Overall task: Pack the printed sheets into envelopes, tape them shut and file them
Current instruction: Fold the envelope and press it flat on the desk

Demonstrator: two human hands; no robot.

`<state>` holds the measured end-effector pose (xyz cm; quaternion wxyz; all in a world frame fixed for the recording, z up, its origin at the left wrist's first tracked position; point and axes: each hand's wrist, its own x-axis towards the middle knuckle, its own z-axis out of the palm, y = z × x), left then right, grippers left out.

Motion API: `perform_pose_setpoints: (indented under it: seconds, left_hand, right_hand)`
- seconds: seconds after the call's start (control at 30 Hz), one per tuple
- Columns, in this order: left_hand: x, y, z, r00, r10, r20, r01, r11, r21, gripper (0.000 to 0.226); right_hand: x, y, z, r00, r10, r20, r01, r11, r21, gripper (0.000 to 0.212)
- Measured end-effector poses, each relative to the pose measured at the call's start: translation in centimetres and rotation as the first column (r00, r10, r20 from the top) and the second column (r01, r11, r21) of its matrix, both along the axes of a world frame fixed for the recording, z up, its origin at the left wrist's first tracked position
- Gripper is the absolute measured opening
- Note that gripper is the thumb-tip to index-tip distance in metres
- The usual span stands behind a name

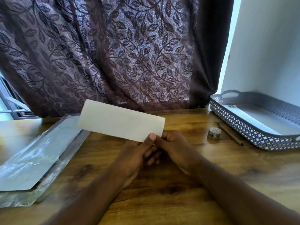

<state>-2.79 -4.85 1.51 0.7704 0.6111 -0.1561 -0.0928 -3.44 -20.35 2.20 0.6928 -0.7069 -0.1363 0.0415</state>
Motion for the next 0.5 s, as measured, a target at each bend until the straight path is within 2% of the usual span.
perform_pose_setpoints:
  seconds: [0.1, 0.17, 0.33, 0.5]
  left_hand:
    - [-0.1, -0.1, 0.1, 0.999, 0.043, -0.023, -0.044, 0.999, -0.031, 0.04]
    - [-0.1, 0.0, 0.3, 0.998, 0.064, -0.029, -0.066, 0.994, -0.084, 0.034]
    - [0.9, 1.2, 0.6, 0.986, 0.154, -0.056, -0.163, 0.961, -0.221, 0.036]
    - [2.0, 2.1, 1.0, 0.96, 0.25, -0.126, -0.277, 0.915, -0.294, 0.021]
  right_hand:
    - [0.1, 0.2, -0.2, 1.0, 0.006, -0.002, -0.006, 1.0, -0.011, 0.03]
    - [0.3, -0.1, -0.1, 1.0, 0.001, 0.0, -0.001, 1.0, -0.029, 0.026]
    - [0.6, -1.1, 0.1, 0.999, -0.011, -0.036, 0.009, 0.999, -0.047, 0.023]
    - [1.0, -2.2, 0.4, 0.998, -0.023, -0.063, 0.018, 0.997, -0.075, 0.023]
